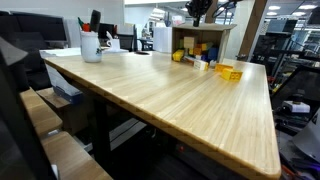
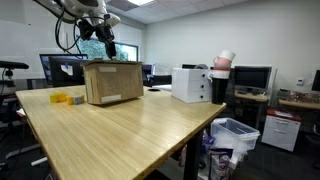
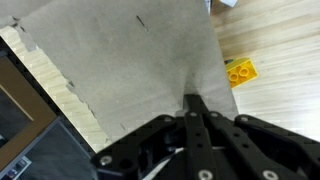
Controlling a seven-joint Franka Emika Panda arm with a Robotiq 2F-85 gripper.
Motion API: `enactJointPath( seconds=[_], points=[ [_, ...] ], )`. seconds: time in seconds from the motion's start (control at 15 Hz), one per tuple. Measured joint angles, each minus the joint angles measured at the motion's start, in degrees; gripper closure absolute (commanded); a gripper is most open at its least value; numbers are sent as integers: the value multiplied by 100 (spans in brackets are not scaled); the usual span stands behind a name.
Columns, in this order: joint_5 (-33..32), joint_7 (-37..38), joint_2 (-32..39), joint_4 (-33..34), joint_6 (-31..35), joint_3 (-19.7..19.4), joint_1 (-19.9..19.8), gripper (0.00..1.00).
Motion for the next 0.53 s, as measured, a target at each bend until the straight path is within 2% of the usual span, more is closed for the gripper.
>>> enactJointPath(
  seconds=[0.53],
  points=[
    [0, 0, 0, -6, -8, 38, 62, 100]
  ],
)
